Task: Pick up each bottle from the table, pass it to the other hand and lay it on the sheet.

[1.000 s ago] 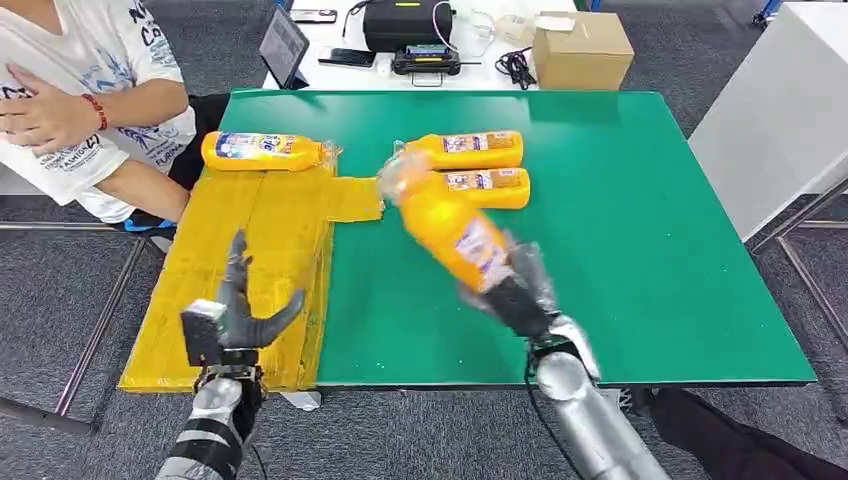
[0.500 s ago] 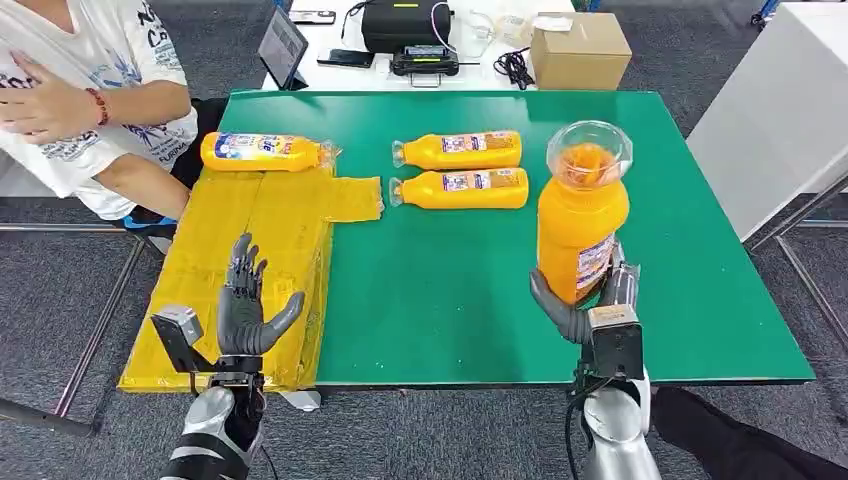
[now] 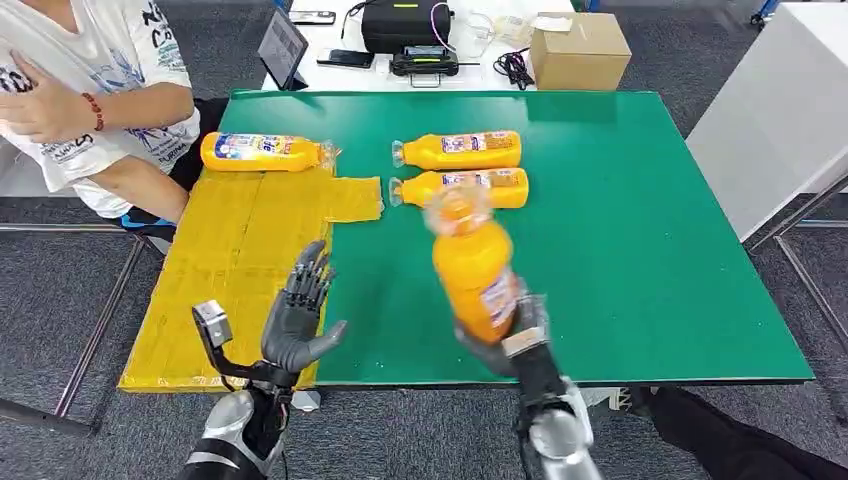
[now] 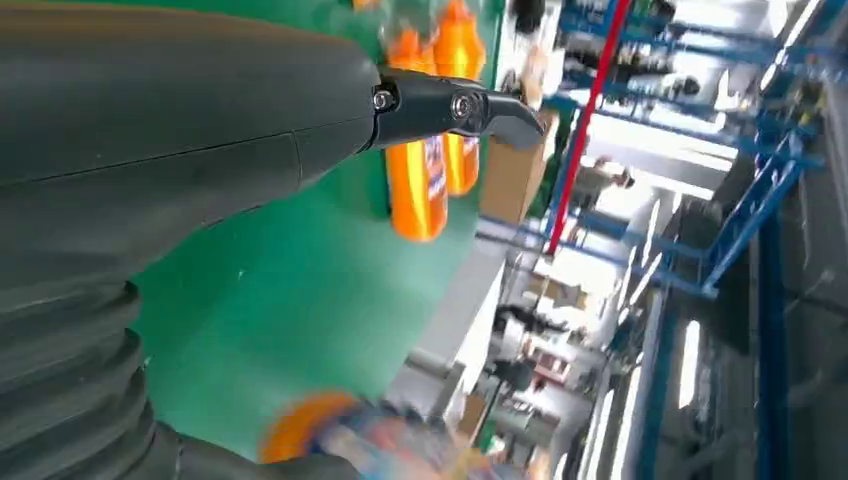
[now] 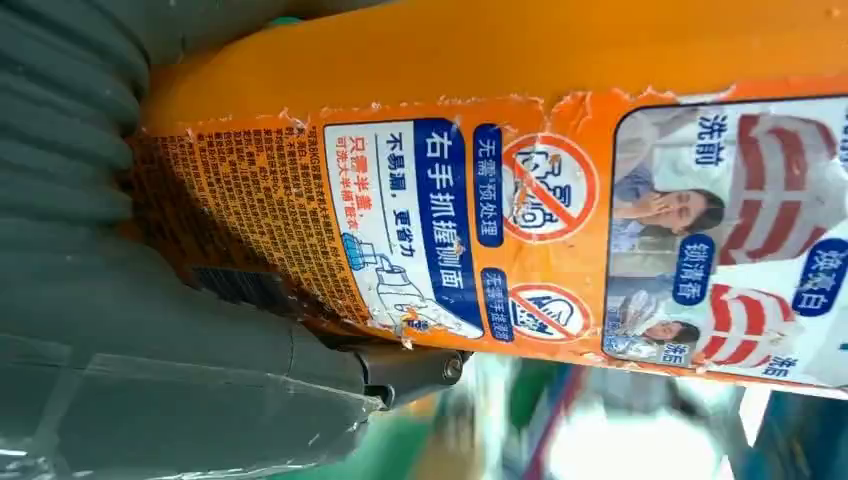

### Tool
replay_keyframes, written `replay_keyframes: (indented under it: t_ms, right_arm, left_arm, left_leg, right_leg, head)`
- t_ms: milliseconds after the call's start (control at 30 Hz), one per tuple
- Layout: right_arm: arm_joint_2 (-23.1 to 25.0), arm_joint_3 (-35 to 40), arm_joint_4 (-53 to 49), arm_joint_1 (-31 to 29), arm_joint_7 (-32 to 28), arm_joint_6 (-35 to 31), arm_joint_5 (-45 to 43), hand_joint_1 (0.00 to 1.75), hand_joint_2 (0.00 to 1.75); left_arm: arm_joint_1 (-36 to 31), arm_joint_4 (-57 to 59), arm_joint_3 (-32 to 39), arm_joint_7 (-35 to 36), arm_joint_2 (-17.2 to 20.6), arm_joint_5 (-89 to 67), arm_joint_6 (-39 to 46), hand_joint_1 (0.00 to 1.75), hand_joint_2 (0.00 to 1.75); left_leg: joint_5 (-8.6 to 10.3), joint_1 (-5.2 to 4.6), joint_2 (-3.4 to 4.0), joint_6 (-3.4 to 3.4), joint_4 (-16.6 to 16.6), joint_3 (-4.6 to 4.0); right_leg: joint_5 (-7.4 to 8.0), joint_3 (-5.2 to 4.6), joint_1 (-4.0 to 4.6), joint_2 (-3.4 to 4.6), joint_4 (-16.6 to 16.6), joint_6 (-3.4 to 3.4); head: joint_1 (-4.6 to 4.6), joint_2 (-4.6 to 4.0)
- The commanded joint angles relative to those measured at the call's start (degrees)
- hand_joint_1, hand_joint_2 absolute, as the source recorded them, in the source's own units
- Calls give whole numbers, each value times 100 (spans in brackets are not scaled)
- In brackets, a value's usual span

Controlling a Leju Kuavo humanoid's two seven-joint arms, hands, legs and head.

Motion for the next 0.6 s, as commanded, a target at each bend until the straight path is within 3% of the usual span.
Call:
replay_keyframes:
  t_ms: [33, 267, 600]
  right_arm:
    - [383, 1104, 2170, -692, -94, 129, -95, 175, 175]
    - [382, 1188, 2166, -726, -92, 256, -214, 175, 175]
    - [403, 942, 1967, -725, -166, 311, -554, 175, 175]
  left_arm:
    - [-196, 231, -533, -53, 165, -184, 31, 0, 175]
    - [-174, 234, -512, -69, 152, -171, -31, 0, 175]
    - [-42, 63, -616, 39, 137, 60, -368, 0, 175]
  left_leg:
    - [-6, 8, 15, -6, -7, 23]
    - [-23, 12, 16, -10, -2, 58]
    - [-13, 6, 10, -7, -3, 33]
  right_leg:
    - [-1, 19, 8, 13, -8, -9]
    - [-17, 56, 12, 12, -7, -15]
    - [-10, 31, 7, 8, -4, -10]
  head:
    - [2, 0]
    - [2, 0]
    - [0, 0]
